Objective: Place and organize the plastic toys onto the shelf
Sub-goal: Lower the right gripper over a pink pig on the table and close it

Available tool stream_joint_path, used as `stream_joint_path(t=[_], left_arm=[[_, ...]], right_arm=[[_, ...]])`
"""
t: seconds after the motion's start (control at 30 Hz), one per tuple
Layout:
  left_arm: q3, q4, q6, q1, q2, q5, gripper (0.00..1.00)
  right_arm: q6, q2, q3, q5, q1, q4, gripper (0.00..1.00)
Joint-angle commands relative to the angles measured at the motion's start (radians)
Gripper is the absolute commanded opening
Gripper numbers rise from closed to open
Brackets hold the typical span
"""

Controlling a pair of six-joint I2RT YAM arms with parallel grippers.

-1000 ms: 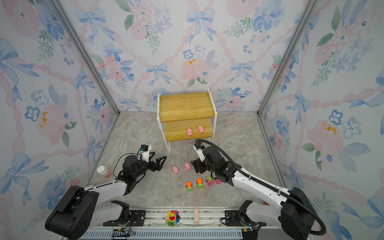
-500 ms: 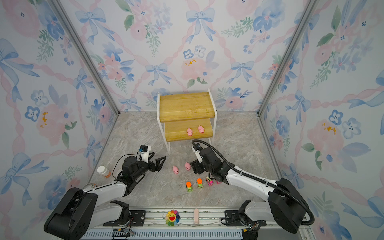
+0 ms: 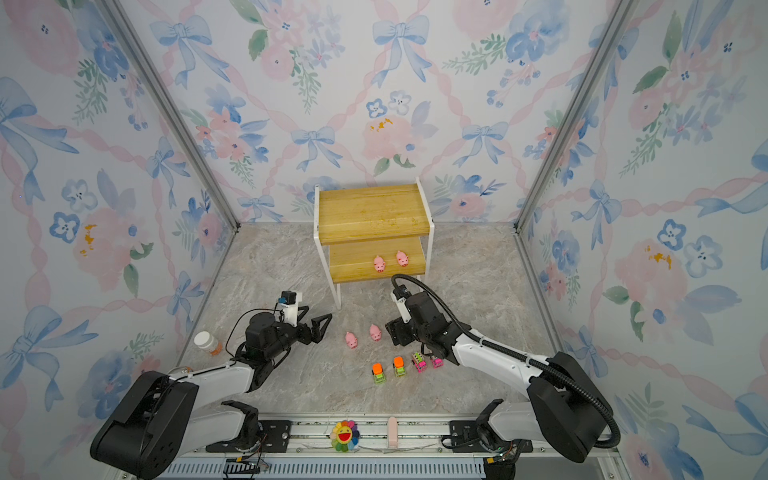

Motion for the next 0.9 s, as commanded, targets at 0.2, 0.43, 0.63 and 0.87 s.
stream_joint_path(t=[0.2,0.43,0.63,0.87], left_arm=[[0.008,0.006,0.008,-0.007,-0.002,-0.012,0.98],[-0.005,0.006,0.009,-0.006,-0.024,-0.012,0.98],[-0.01,0.006,0.006,-0.006,-0.032,-0.021,0.98],[-0.009,0.006,0.006,-0.006,-0.028,-0.023,0.98]], right_arm=[[0.065,0.08,0.018,0.05,0.132,0.028,0.77],[0.127,0.139,-0.012,0.102,0.178,0.141,0.73],[0.161,0.238,-0.011,0.096,0.191,0.237,0.68],[0.173,0.303,-0.008,0.094,0.196,0.27,0.63]])
